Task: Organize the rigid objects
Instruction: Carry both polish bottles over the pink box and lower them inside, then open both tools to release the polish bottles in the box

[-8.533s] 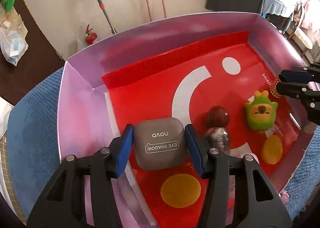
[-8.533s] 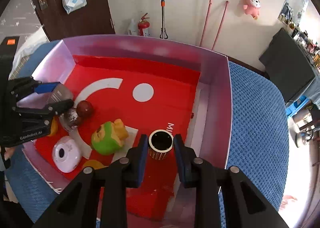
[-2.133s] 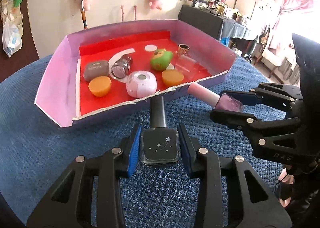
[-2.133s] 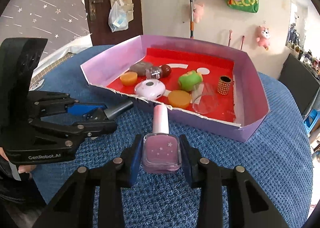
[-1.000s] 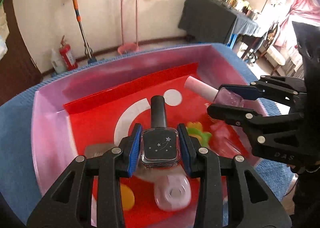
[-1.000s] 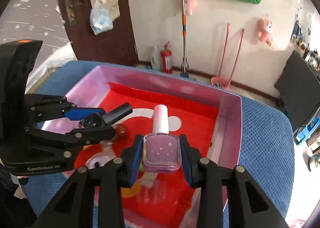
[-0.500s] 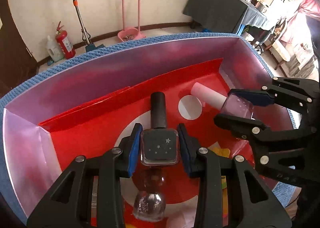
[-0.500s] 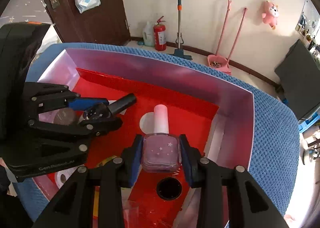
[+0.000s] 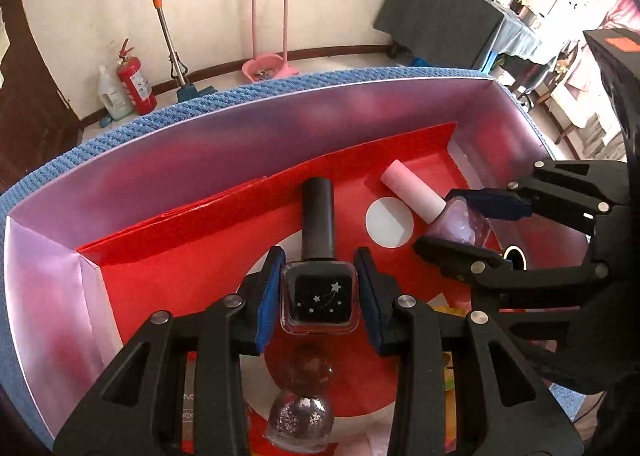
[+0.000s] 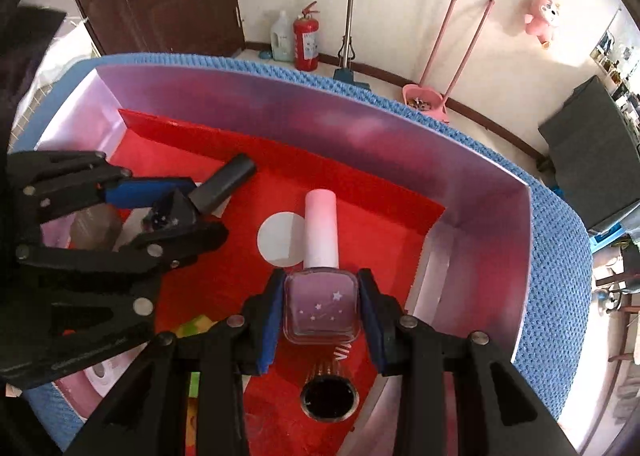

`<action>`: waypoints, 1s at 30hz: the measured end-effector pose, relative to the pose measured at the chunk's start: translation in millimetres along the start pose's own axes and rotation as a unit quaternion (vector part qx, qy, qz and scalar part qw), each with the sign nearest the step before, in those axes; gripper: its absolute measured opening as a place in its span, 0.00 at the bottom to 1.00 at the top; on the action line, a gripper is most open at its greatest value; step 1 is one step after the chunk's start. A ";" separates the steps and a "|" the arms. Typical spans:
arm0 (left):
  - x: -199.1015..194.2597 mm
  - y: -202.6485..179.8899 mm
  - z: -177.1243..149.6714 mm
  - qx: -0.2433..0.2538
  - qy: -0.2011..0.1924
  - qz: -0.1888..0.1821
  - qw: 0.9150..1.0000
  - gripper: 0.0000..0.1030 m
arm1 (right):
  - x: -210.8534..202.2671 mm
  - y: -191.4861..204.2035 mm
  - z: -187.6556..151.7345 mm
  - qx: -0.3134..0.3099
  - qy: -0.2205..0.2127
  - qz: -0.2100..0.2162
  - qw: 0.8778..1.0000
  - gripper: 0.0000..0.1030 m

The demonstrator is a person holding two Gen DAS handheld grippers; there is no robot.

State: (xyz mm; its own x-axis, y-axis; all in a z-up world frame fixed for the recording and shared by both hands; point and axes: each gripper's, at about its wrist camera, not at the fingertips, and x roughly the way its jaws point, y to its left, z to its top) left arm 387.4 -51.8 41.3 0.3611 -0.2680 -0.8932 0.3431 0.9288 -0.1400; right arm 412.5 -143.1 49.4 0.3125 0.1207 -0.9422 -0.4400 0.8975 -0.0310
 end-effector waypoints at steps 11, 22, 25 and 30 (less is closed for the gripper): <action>1.8 -1.7 -0.1 0.003 -0.006 0.009 1.000 0.33 | 2.1 -0.7 3.9 0.003 0.002 -0.003 1.000 0.37; 2.2 -4.2 0.6 0.011 -0.006 0.015 1.000 0.33 | 3.8 1.9 3.2 -0.001 0.001 -0.005 1.000 0.37; 2.2 -4.7 1.1 0.011 -0.004 0.016 1.000 0.33 | 3.8 1.7 2.1 0.001 0.001 -0.004 1.000 0.37; 1.5 -5.2 1.6 0.011 -0.002 0.017 1.000 0.35 | 2.5 1.7 0.0 0.002 0.001 -0.005 1.000 0.40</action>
State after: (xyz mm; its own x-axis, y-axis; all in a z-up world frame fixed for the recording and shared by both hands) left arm 387.6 -57.5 41.4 0.3773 -0.2372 -0.8952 0.3486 0.9319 -0.1000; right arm 412.5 -141.3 47.0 0.3149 0.1102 -0.9427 -0.4326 0.9007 -0.0392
